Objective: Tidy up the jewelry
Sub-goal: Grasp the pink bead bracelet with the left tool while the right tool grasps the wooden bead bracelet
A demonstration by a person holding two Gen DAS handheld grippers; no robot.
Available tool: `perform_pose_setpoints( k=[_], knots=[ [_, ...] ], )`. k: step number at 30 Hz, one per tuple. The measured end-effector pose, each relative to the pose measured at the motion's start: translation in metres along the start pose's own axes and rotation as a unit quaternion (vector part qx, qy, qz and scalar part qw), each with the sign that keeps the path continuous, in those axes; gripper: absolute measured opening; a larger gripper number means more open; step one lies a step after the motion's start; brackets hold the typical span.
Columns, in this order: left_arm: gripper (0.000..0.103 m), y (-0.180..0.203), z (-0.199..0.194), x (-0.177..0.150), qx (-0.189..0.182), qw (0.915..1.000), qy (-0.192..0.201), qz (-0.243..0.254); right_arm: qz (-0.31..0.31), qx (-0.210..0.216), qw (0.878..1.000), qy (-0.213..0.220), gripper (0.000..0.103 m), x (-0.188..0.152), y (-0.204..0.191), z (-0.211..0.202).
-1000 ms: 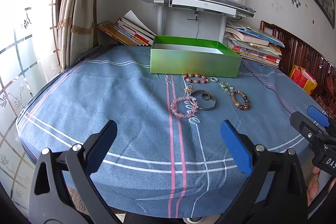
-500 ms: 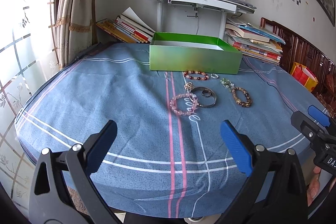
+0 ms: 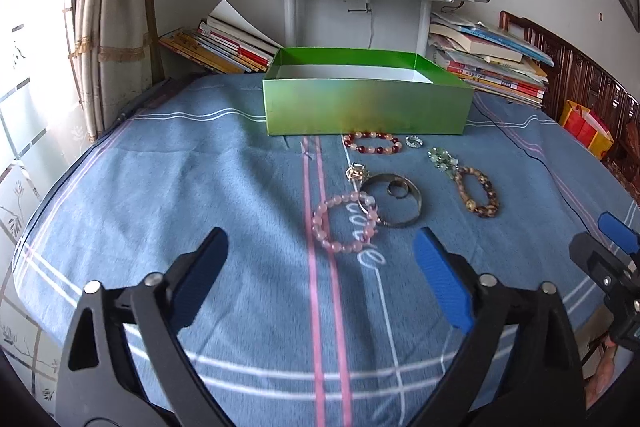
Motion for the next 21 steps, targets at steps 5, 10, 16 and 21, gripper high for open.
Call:
perform_pose_setpoints(
  k=[5,10,16,21],
  knots=[
    [0.06,0.013,0.031,0.002,-0.005,0.9982,-0.046,0.039,-0.013,-0.004,1.0,-0.012,0.1,0.004,-0.003,0.015],
    [0.056,0.025,0.052,-0.002,-0.011,0.9949,-0.074,0.067,-0.027,-0.024,0.999,-0.036,0.09,0.019,-0.002,0.034],
    [0.053,0.024,0.067,-0.004,-0.001,0.9934,-0.087,0.074,-0.06,-0.042,0.994,-0.083,0.063,0.029,-0.007,0.075],
    [0.032,0.018,0.065,-0.002,-0.005,0.9943,-0.083,0.066,-0.073,-0.055,0.986,-0.137,0.047,0.021,-0.006,0.113]
  ],
)
Point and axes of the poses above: each gripper's, at about its wrist camera, not at the fingertips, and z roughly the way its jaws point, y to its right, x to its top, the point moved 9 cm from there along z, roughly the way its jaws point, and after that the axes turned 7 degrees about -x, right-handed, at the moved point
